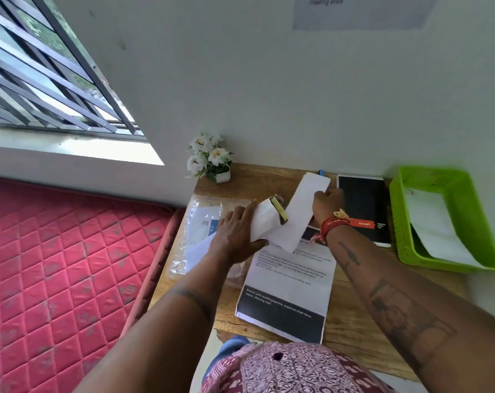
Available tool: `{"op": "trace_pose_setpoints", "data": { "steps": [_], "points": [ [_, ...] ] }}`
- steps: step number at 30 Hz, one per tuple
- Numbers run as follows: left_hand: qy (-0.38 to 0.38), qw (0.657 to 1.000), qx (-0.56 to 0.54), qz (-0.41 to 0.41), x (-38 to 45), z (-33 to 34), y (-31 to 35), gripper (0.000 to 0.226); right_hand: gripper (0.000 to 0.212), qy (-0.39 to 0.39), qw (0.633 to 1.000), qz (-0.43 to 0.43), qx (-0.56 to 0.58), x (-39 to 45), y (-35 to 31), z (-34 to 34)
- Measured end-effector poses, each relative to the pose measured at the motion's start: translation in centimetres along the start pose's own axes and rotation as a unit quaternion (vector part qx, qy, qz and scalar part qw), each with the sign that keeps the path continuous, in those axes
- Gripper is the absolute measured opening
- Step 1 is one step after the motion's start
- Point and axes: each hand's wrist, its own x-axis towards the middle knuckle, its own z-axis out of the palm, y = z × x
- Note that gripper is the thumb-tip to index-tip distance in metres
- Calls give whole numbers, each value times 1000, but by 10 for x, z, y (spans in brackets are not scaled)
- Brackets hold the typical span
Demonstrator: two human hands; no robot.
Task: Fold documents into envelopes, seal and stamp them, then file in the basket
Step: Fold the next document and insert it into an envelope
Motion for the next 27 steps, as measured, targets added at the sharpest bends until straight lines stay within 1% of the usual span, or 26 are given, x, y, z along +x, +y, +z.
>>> {"op": "trace_pose_setpoints", "data": {
  "steps": [3, 6, 10, 13, 18, 21, 24, 27],
  "points": [
    [21, 1000, -1, 1, 5, -11, 9, 108, 35, 28, 997, -28, 59, -4, -15, -5],
    [64, 998, -17, -6, 12, -24, 17, 110, 41, 30, 991, -98, 88, -12, -40, -11],
    [119, 992, -25, -18, 22, -39, 22, 111, 33, 83, 970, -201, 108, -23, -86, -18],
    [136, 990, -32, -21, 23, -45, 25, 108, 29, 110, 952, -242, 149, -31, -114, -23],
    [132, 990, -41, -21, 25, -53, 31, 105, 25, 143, 933, -273, 185, -39, -134, -28],
    [130, 990, -48, -21, 25, -54, 34, 108, 21, 151, 933, -290, 154, -43, -131, -27],
    [133, 989, -63, -21, 23, -56, 39, 109, 20, 133, 940, -282, 138, -46, -120, -23],
    [141, 987, -73, -22, 19, -58, 40, 108, 23, 106, 948, -251, 163, -49, -111, -22]
  ]
}}
